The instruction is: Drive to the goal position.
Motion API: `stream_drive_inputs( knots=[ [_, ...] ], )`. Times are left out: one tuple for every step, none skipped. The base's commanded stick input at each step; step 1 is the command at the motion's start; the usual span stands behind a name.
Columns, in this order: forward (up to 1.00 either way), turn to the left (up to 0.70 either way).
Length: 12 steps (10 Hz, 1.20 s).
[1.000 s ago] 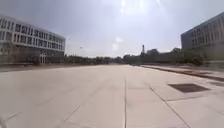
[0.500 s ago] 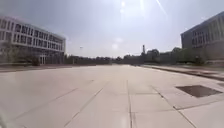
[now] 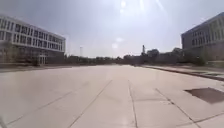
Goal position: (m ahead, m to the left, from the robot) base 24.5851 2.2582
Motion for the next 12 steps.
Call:
stream_drive_inputs(
  knots=[
    [0.70, 0.00],
    [0.70, 0.00],
    [0.70, 0.00],
    [0.70, 0.00],
    [0.70, 0.00],
    [0.70, 0.00],
    [0.70, 0.00],
    [0.70, 0.00],
    [0.70, 0.00],
    [0.70, 0.00],
    [0.70, 0.00],
    [0.70, 0.00]
  ],
)
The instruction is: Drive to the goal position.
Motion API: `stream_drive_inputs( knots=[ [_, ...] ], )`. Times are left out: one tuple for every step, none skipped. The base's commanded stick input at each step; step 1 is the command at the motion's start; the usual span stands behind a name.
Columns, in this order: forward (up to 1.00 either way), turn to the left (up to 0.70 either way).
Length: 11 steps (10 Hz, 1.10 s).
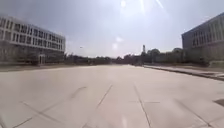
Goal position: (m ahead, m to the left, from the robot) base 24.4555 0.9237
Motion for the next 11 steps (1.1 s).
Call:
stream_drive_inputs(
  knots=[
    [0.70, 0.00],
    [0.70, 0.00],
    [0.70, 0.00],
    [0.70, 0.00],
    [0.70, 0.00],
    [0.70, 0.00],
    [0.70, 0.00],
    [0.70, 0.00],
    [0.70, 0.00],
    [0.70, 0.00],
    [0.70, 0.00]
  ],
)
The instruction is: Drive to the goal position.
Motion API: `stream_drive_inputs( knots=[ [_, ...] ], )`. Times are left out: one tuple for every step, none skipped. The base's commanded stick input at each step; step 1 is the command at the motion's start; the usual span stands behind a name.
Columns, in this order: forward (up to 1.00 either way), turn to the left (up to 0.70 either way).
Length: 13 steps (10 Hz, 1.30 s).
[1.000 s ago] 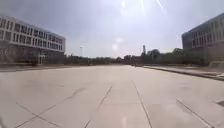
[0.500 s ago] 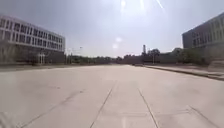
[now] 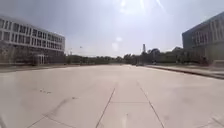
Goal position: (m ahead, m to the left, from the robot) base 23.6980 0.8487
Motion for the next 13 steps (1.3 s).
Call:
stream_drive_inputs(
  knots=[
    [0.70, 0.00],
    [0.70, 0.00],
    [0.70, 0.00],
    [0.70, 0.00],
    [0.70, 0.00],
    [0.70, 0.00],
    [0.70, 0.00],
    [0.70, 0.00],
    [0.70, 0.00],
    [0.70, 0.00],
    [0.70, 0.00],
    [0.70, 0.00],
    [0.70, 0.00]
  ],
)
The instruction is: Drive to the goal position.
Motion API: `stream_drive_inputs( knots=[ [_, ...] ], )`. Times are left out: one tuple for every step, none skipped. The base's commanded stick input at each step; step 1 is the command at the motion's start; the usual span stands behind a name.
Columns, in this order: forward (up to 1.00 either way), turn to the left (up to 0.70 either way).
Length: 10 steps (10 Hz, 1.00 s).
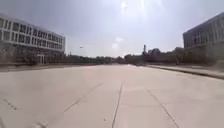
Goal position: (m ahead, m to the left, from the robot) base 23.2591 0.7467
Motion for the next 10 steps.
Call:
stream_drive_inputs(
  knots=[
    [0.70, 0.00],
    [0.70, 0.00],
    [0.70, 0.00],
    [0.70, 0.00],
    [0.70, 0.00],
    [0.70, 0.00],
    [0.70, 0.00],
    [0.70, 0.00],
    [0.70, 0.00],
    [0.70, 0.00]
  ],
)
